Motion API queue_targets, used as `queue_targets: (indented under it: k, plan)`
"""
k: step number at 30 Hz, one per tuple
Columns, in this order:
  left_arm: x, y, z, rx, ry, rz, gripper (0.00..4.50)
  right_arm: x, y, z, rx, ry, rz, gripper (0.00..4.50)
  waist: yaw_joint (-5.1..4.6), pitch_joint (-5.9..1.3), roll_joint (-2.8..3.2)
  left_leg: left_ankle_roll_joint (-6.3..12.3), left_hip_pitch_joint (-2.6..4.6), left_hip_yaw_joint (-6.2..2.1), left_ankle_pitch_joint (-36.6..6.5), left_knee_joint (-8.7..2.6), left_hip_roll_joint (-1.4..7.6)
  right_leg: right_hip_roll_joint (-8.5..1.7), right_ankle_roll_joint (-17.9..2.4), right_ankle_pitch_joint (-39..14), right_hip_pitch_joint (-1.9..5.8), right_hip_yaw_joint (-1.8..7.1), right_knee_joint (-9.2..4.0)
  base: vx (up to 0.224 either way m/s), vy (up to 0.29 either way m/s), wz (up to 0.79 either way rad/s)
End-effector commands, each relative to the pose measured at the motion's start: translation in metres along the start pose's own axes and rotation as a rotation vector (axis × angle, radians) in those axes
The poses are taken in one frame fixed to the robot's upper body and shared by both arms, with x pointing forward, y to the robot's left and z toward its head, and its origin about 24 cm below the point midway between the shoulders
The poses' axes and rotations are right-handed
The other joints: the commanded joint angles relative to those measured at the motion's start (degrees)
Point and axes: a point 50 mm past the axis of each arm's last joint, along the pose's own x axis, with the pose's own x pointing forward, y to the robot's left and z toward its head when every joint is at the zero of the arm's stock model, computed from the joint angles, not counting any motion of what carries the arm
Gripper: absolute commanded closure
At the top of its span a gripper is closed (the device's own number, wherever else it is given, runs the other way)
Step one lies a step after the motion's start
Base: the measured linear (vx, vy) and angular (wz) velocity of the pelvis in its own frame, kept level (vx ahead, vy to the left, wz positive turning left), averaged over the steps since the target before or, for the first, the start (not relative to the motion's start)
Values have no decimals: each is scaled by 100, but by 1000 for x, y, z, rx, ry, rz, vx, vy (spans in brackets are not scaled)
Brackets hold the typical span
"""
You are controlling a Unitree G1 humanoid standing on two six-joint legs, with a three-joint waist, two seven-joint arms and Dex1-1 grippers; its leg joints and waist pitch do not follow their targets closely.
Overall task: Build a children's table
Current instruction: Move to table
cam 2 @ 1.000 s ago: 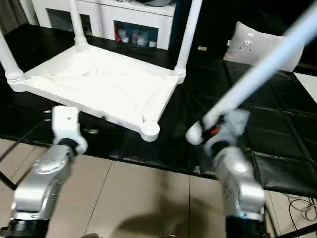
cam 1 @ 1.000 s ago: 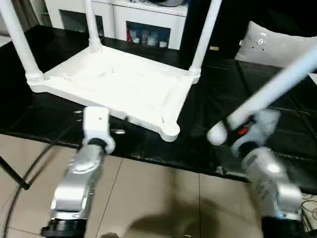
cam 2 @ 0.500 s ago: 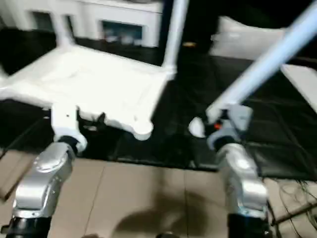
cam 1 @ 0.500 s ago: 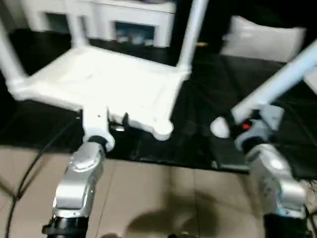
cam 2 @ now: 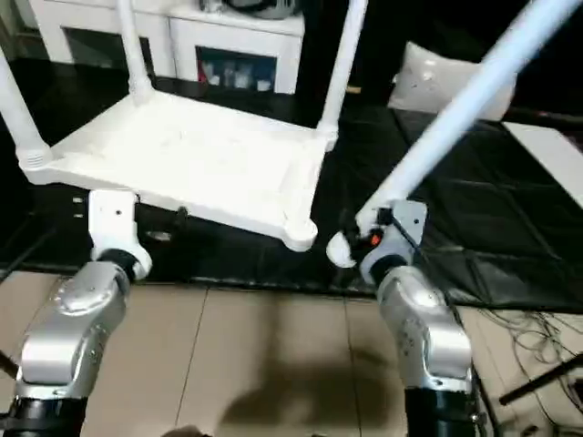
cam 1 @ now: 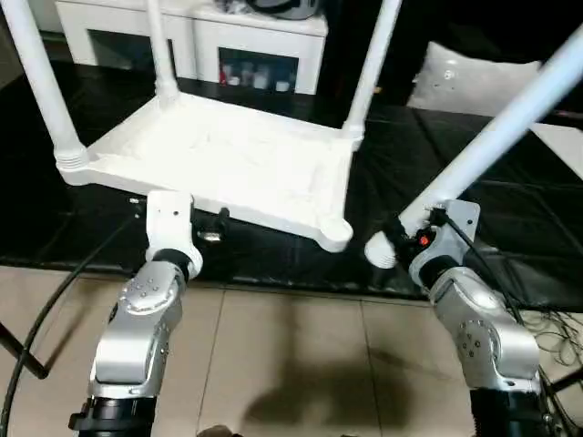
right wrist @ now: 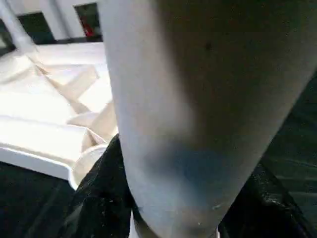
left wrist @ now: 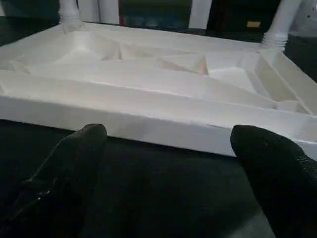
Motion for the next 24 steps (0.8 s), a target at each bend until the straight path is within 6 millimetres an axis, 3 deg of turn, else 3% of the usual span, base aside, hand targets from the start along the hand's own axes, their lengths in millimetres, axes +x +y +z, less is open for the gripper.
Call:
queue_targets:
  k: [1,6,14,17,19,20,21,22,23,24]
  plan:
    - [-1,0,3,-17,-14,0,0,1,3,8,-44,-14,8,263,-14,-263,36,-874,216,-323,-2948,-828,595,-420,-292,-1831,134,170,-339,0,0,0]
    - [-2,-1,6,-36,-35,-10,0,-1,4,7,11,-28,58,263,14,-219,-8,-683,287,-281,-2930,-794,610,-446,-232,-2823,88,154,-487,0,0,0]
    - [-2,-2,4,-37,-36,-2,0,-2,3,5,-38,-34,71,263,-48,-183,25,-824,265,-321,-3479,-869,654,-388,-116,-3037,127,7,-518,0,0,0]
    - [-3,-2,4,-37,-36,2,0,-2,4,4,-56,-19,88,263,-63,-160,31,-883,299,-312,-3833,-898,661,-351,-33,-3242,120,-79,-543,0,0,0]
    - [-3,-2,3,-40,-32,3,0,-3,8,2,-98,3,128,263,-61,-137,57,-906,283,-288,-4041,-981,681,-290,-2,-3239,154,-138,-512,0,0,0]
    - [-4,-2,3,-42,-31,3,0,-3,10,1,-110,6,141,263,-37,-120,118,-955,190,-229,-4314,-1183,742,-175,-62,-2893,267,-223,-329,-67,-24,4]
    - [-4,-2,3,-41,-30,3,0,-3,12,-1,-118,15,157,263,147,-84,179,-920,-284,-50,-4876,-1746,906,64,-113,-1660,667,-289,721,-67,-24,4]
    - [-4,-1,3,-41,-30,4,0,-4,12,-1,-115,17,161,263,147,-84,179,-920,-284,-50,-4876,-1746,906,64,-113,-1660,667,-289,721,-76,-56,28]
    - [-4,-1,2,-42,-30,7,0,-4,13,-2,-111,18,163,263,333,-263,-165,-279,-267,94,-2753,-1333,143,-11,-76,-1922,500,40,560,24,-128,54]
    - [-5,0,2,-42,-29,10,0,-4,14,-2,-113,20,171,263,297,-254,-373,-147,367,-245,-719,227,-21,-986,5,-4244,-117,193,-784,24,-128,54]
